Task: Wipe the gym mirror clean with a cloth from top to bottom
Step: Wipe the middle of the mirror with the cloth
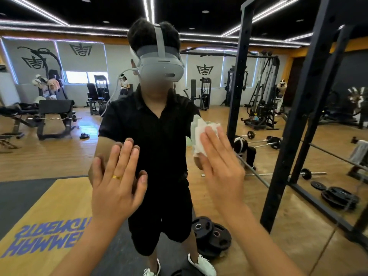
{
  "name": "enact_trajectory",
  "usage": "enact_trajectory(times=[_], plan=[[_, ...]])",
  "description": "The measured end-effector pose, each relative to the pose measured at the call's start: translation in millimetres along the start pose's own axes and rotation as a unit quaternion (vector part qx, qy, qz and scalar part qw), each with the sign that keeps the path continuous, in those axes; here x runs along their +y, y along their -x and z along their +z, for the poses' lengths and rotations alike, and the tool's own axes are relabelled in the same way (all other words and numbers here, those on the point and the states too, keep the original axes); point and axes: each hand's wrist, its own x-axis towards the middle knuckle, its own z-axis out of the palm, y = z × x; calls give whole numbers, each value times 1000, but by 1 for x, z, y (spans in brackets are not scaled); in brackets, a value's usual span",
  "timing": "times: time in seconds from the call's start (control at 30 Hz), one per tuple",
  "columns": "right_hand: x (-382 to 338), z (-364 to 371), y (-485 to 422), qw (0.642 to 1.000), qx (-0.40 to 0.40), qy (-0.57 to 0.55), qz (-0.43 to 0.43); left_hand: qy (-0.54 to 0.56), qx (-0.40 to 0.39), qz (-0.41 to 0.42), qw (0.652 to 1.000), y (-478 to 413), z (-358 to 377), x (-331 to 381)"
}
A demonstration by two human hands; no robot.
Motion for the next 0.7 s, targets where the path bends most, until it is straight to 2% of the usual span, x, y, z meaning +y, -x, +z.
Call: enact_trajectory(times=[0.1,0.23,0.3,0.4,0.5,0.7], plan=[[11,-11,-7,999,-6,39,8,0,-5,1,1000,1,0,0],[10,-8,-14,990,61,22,126,9,-7,-7,1000,0,-5,2],[-8,5,-8,985,80,8,153,14,-9,-9,1000,0,-6,2],[-25,16,9,994,56,26,94,8,-12,-5,1000,-1,-6,2],[-11,7,5,998,24,49,35,2,-7,-10,1000,-1,-6,3],[23,-8,-39,989,102,44,97,-5,0,-9,1000,1,-4,3]])
